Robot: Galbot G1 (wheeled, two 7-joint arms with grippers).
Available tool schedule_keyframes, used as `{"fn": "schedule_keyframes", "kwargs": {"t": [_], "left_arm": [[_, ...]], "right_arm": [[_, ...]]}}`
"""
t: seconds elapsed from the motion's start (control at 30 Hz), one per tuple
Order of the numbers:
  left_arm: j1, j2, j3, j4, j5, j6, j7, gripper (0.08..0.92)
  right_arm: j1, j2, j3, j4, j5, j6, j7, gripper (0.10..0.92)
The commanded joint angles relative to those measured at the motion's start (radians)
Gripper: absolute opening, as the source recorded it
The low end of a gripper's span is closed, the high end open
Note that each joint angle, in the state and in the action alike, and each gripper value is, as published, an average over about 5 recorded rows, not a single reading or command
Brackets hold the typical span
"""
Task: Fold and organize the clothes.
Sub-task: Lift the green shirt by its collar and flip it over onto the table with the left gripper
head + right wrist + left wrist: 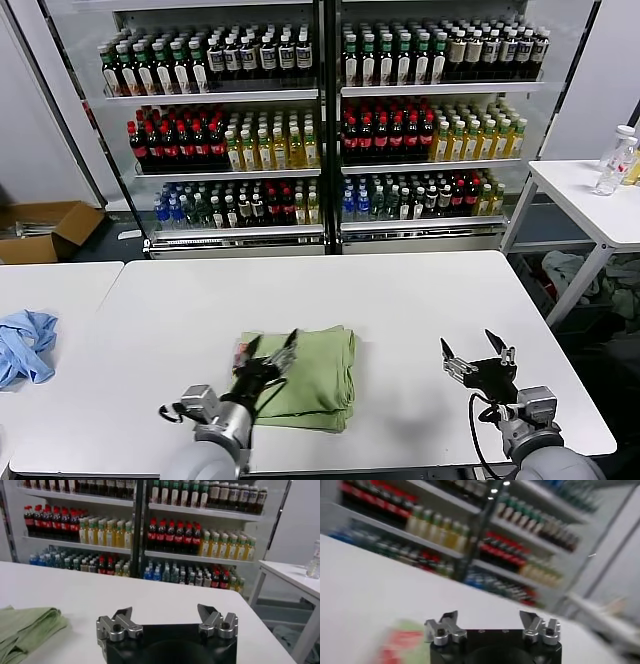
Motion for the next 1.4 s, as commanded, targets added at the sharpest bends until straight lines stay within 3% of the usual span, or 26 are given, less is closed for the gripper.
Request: {"fn": "schedule_keyframes", "kwargs": {"t": [0.03,0.33,0.57,0.87,1.13,1.27,1.4], "left_arm": [[0.028,0.072,-0.115,0.171,0.161,0.018,-0.013,0.817],[-0.007,0.053,-0.071,0.187,0.004,0.14,0.082,0.791],[-0.014,0.051,-0.101,0.162,-0.209,0.167,0.111,0.593],[-0.041,0.031,-0.206,0.232,-0.602,0.184,0.118,0.351],[-0.035,0.013,-0.31,0.181,-0.724,0.169,0.099,0.134],[-0.036,0.085,-0.463,0.113,-0.634,0.159,0.075,0.111],[-0.027,0.254,-0.673,0.076,-0.523,0.177,0.079,0.111]], "right_arm": [[0.009,0.005,-0.007,-0.005,-0.002,0.001,0.0,0.823],[-0.007,0.005,0.014,0.008,0.0,0.003,0.0,0.823],[-0.015,0.008,0.029,0.021,0.004,0.004,0.001,0.823],[-0.022,0.013,0.034,0.03,0.005,0.003,0.004,0.823],[-0.025,0.011,0.046,0.038,0.012,0.002,0.007,0.823],[-0.024,0.008,0.051,0.039,0.017,0.003,0.008,0.823],[-0.015,0.004,0.049,0.036,0.023,0.005,0.007,0.823]]}}
